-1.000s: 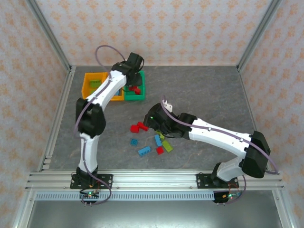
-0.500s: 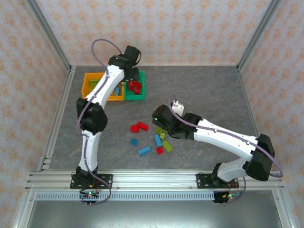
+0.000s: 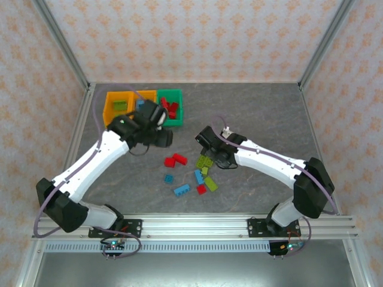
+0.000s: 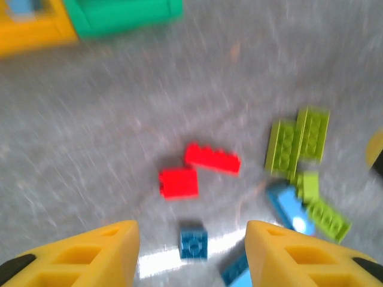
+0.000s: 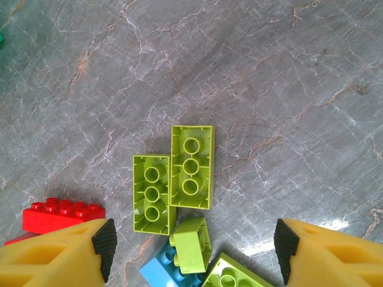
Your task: Sort the legos into containers by color
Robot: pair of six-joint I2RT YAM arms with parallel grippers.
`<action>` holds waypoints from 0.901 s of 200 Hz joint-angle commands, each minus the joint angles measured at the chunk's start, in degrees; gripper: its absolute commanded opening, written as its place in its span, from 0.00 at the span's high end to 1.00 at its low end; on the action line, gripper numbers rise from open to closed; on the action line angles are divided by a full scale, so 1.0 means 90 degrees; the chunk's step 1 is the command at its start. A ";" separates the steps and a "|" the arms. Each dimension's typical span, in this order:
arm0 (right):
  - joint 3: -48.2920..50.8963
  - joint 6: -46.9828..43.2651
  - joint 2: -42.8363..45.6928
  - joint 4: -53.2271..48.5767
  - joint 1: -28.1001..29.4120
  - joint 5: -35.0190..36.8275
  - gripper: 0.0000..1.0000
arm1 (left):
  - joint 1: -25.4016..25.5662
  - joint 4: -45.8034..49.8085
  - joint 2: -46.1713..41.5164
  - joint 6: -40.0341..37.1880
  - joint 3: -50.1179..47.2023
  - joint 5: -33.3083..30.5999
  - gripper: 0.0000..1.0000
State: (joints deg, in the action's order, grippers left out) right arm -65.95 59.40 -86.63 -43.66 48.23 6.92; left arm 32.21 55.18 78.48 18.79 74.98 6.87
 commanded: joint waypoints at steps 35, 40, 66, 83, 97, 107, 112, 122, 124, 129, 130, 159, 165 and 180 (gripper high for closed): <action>0.0061 -0.0019 0.0090 -0.0090 -0.0036 -0.0191 0.28 | 0.0123 -0.0083 -0.0053 -0.0389 -0.1162 0.0172 0.48; 0.0088 0.0000 0.0099 -0.0089 -0.0036 -0.0203 0.28 | 0.0137 -0.0174 -0.0026 -0.0445 -0.1293 0.0353 0.47; 0.0255 0.0126 0.0201 -0.0008 -0.0036 -0.0246 0.28 | 0.0462 -0.0305 0.0314 -0.0345 -0.1726 0.0659 0.42; 0.0338 0.0171 0.0255 0.0043 -0.0036 -0.0261 0.28 | 0.0666 -0.0431 0.0453 -0.0312 -0.1945 0.0374 0.34; 0.0382 0.0230 0.0290 0.0057 -0.0034 -0.0269 0.28 | 0.0670 -0.0586 0.0630 -0.0371 -0.2024 0.0342 0.25; 0.0416 0.0246 0.0299 0.0066 -0.0036 -0.0294 0.28 | 0.0669 -0.0777 0.0790 -0.0449 -0.2077 0.0572 0.22; 0.0424 0.0246 0.0299 0.0066 -0.0036 -0.0298 0.28 | 0.0670 -0.0847 0.0902 -0.0482 -0.2081 0.0749 0.22; 0.0410 0.0213 0.0290 0.0043 -0.0036 -0.0319 0.28 | 0.0663 -0.0867 0.1179 -0.0491 -0.2037 0.0880 0.22; 0.0406 0.0209 0.0290 0.0043 -0.0036 -0.0319 0.28 | 0.0668 -0.0867 0.1243 -0.0497 -0.2026 0.0882 0.22; 0.0395 0.0191 0.0295 0.0022 -0.0036 -0.0319 0.28 | 0.0670 -0.0894 0.1351 -0.0510 -0.2018 0.0872 0.22; 0.0395 0.0189 0.0292 0.0015 -0.0036 -0.0319 0.28 | 0.0670 -0.0900 0.1369 -0.0517 -0.2020 0.0870 0.23; 0.0365 0.0188 0.0312 -0.0033 -0.0036 -0.0290 0.28 | 0.0660 -0.1236 0.1699 -0.0534 -0.2078 0.0635 0.40; 0.0356 0.0190 0.0313 -0.0028 -0.0036 -0.0290 0.28 | 0.0660 -0.1255 0.1761 -0.0525 -0.2059 0.0644 0.44; 0.0363 0.0188 0.0305 -0.0056 -0.0036 -0.0300 0.28 | 0.0660 -0.1267 0.1876 -0.0506 -0.2046 0.0615 0.55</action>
State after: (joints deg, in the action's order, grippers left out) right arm -62.87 60.47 -85.47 -43.29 48.05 3.55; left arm 38.22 45.58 94.28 14.76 56.77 13.08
